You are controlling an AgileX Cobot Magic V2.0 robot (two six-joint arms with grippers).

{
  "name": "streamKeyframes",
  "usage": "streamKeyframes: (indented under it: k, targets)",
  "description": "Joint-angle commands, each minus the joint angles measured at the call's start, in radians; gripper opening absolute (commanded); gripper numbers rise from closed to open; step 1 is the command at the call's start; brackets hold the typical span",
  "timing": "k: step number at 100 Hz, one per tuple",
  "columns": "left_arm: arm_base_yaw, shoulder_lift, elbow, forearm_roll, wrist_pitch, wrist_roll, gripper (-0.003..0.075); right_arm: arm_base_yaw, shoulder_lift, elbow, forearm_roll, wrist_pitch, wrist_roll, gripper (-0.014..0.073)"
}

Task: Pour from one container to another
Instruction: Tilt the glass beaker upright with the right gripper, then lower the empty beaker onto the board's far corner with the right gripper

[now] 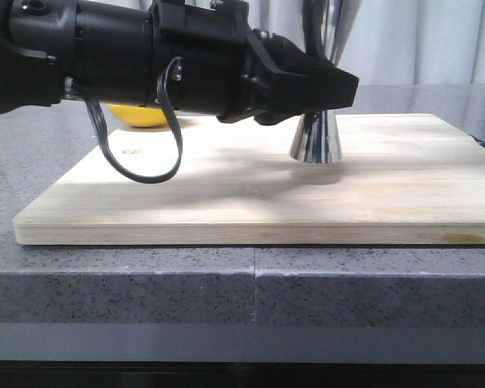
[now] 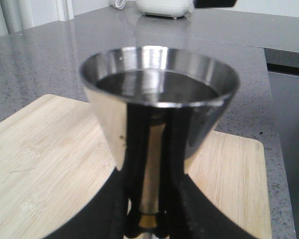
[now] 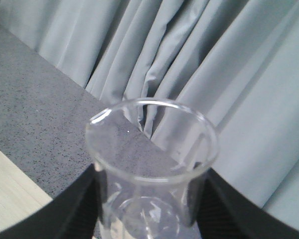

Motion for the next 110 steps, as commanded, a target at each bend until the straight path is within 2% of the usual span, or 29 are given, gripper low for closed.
streamKeyframes:
  k: [1, 49, 72, 110]
  targets:
    - [0.0, -0.056, -0.026, -0.039, -0.083, -0.006, -0.0021, -0.007, -0.002, -0.037, 0.042, -0.073, 0.007, 0.0346]
    - [0.0, -0.056, -0.026, -0.039, -0.083, -0.006, -0.0021, -0.012, 0.176, -0.031, 0.107, -0.132, 0.011, 0.0346]
    - [0.0, -0.056, -0.026, -0.039, -0.083, -0.006, -0.0021, -0.02, 0.235, 0.046, 0.157, -0.304, 0.011, 0.0346]
    - [0.0, -0.056, -0.026, -0.039, -0.083, -0.006, -0.0021, -0.043, 0.315, 0.093, 0.222, -0.43, 0.011, 0.0346]
